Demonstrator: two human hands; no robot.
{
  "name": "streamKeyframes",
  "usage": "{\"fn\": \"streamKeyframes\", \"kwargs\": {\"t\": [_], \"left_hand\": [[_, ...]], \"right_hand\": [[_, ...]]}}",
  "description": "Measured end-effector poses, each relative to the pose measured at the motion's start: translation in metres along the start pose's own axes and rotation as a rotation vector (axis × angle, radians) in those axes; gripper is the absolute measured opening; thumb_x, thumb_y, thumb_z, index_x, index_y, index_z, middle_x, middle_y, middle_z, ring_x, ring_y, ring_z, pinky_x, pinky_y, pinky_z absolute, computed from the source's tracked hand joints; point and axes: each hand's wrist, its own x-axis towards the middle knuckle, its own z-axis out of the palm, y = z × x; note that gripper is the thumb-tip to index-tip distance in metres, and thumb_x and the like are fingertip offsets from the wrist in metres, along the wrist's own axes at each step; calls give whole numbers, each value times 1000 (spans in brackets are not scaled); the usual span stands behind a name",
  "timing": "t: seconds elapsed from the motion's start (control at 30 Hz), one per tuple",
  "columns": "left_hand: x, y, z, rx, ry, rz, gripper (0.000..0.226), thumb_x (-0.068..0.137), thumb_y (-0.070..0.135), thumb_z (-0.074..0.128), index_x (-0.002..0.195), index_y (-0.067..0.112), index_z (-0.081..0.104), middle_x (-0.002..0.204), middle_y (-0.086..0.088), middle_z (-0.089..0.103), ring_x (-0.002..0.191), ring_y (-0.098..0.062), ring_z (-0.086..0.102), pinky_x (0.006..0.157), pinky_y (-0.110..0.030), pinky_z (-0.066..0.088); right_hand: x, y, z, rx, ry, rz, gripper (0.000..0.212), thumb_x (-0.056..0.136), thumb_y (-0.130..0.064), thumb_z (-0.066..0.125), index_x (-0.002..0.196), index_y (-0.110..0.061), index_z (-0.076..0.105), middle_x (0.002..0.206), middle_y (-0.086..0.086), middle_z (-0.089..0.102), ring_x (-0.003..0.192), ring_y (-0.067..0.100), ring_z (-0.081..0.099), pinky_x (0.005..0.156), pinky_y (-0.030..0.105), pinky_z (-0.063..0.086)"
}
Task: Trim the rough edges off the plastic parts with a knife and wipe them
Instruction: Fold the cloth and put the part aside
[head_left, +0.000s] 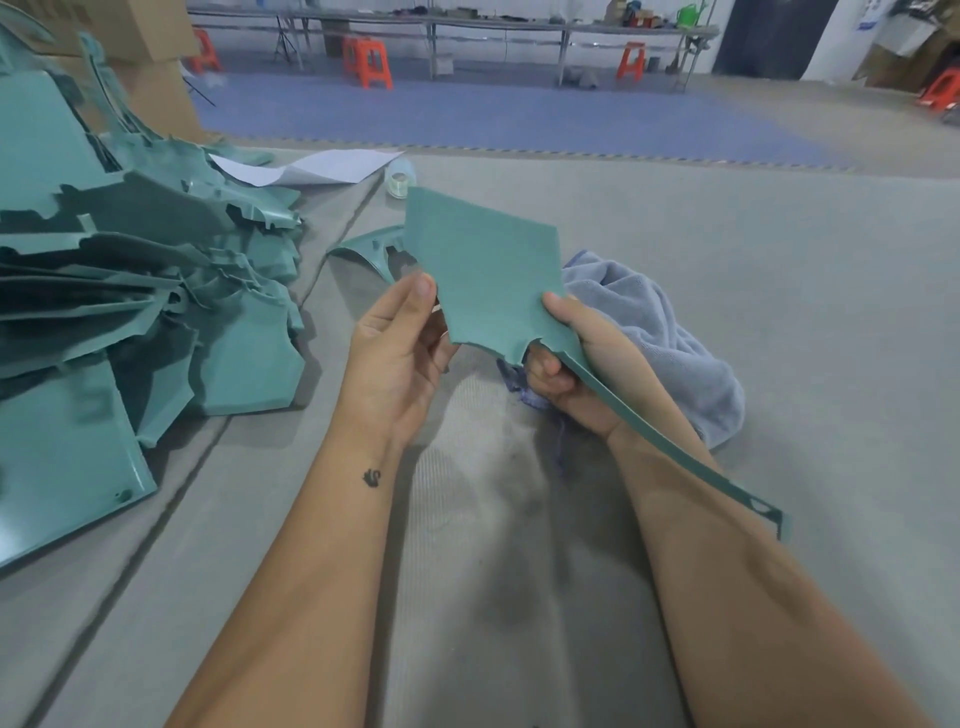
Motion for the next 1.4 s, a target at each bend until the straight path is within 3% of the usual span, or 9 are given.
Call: {"fn": "streamKeyframes", "kwargs": {"t": [0.13,0.23,0.4,0.57,0.73,0.8,1.03,1.2,1.4], "left_hand": [[-2,-2,3,-9,-7,-45,22,89,15,56,103,19,71,94,1,74,79,-11,70,67,-23,57],[-3,-4,3,55,91,-133,24,97,10,48,118,17,59,81,0,69,56,-8,61,56,-21,55],[-4,-10,15,207,203,-251,12,96,10,48,100,13,58,61,2,65,43,-9,57,45,-17,48],[-13,-23,57,166,218,-267,15,96,7,48,90,17,57,59,3,65,39,-7,54,42,-16,45],[-45,-58,144,223,11,-394,18,93,10,45,79,17,55,49,5,59,36,-6,52,39,-14,41],[-66,-83,186,350,-113,-418,20,93,12,45,76,18,53,55,3,58,38,-6,51,42,-17,44],[-185,-185,294,297,-434,-655,21,98,11,47,118,8,46,93,-12,57,42,-8,48,53,-25,52],[-301,-254,305,481,-717,-861,11,96,6,50,93,15,51,84,-7,59,47,-9,55,43,-20,50],[-391,-319,268,689,-687,-1080,11,95,6,50,102,14,52,87,-3,55,64,-13,51,47,-18,50]], "right_hand": [[0,-8,3,-92,67,-105,20,100,-28,47,100,-8,52,54,5,43,41,14,36,40,21,26],[-1,-12,9,-160,184,-128,25,100,-25,48,86,-6,55,49,8,48,39,15,39,40,22,28],[-16,-11,18,-189,296,-178,16,101,-13,47,94,-2,56,43,6,53,32,12,46,33,18,33],[-51,-24,12,-182,424,-317,21,100,-8,48,81,-2,57,43,5,55,32,12,47,33,17,34],[-138,-39,-23,-151,679,-554,16,98,-8,51,96,3,63,72,10,67,52,15,58,48,24,46],[-188,-44,-42,-126,798,-650,14,98,-8,50,92,-3,62,65,3,65,48,13,55,45,21,43],[-354,-40,-107,-71,1300,-821,16,96,-6,52,84,-7,63,63,3,61,46,13,51,45,20,42],[-465,52,-151,76,1628,-739,15,96,-10,55,92,-13,69,72,-8,73,60,4,65,53,16,48],[-524,163,-190,483,1697,-545,13,92,-17,60,93,-10,71,71,6,72,52,13,63,49,22,49]]}}
